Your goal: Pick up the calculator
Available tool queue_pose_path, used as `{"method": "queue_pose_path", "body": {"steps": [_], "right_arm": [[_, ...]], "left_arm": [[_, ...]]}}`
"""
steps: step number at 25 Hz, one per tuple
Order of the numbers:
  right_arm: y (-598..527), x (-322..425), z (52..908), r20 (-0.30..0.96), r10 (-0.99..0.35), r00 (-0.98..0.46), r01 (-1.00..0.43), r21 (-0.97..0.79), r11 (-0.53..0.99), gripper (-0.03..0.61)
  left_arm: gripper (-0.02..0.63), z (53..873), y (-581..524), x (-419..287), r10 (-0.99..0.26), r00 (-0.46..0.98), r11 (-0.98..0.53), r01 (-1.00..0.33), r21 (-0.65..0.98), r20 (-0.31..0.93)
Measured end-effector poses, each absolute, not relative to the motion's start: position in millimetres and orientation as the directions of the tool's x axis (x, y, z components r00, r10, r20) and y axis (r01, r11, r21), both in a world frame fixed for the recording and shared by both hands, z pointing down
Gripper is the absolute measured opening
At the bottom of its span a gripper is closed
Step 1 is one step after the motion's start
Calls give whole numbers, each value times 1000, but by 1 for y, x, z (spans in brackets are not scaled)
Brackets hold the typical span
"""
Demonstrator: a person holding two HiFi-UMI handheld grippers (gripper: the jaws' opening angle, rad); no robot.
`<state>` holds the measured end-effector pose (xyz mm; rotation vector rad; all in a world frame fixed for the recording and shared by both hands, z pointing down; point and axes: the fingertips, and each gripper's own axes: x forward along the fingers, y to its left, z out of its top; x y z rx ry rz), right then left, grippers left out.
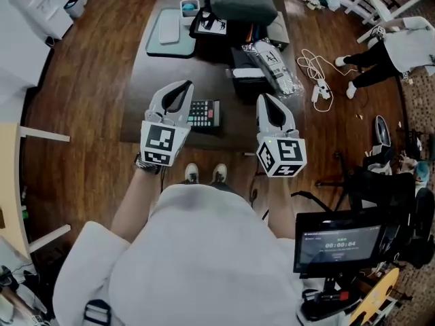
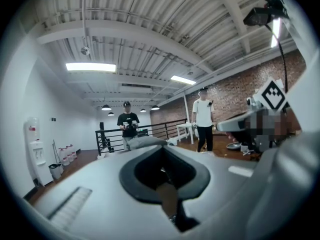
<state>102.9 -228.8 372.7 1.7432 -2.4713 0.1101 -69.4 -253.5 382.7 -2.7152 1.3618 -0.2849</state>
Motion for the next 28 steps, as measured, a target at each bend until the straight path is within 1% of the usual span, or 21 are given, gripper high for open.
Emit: {"method": "queue_pose_path", "body": {"steps": [12, 17, 20, 22, 24, 28], "right_arm": [[-263, 113, 368, 137, -931, -339, -939, 10, 343, 2], [-271, 107, 379, 179, -911, -373, -927, -23, 375, 2], [-276, 97, 390, 231, -876, -423, -903, -32, 428, 2], [-279, 89, 401, 273, -847, -455, -885, -33, 465, 99], [-281, 85, 411, 302, -833, -464, -879, -40, 475, 110], [-284, 74, 431, 357, -794, -492, -863, -84, 498, 114]], "left_arm": [[6, 389, -281, -50, -784, 602, -621, -766, -166, 154], [6, 395, -286, -52, -786, 593, -617, -769, -165, 174], [6, 401, -289, -53, -788, 586, -613, -773, -162, 186], [6, 410, -293, -55, -792, 574, -606, -781, -154, 208], [9, 424, -296, -58, -796, 548, -591, -796, -132, 256], [46, 453, -297, -63, -784, 522, -571, -819, -61, 335]]}}
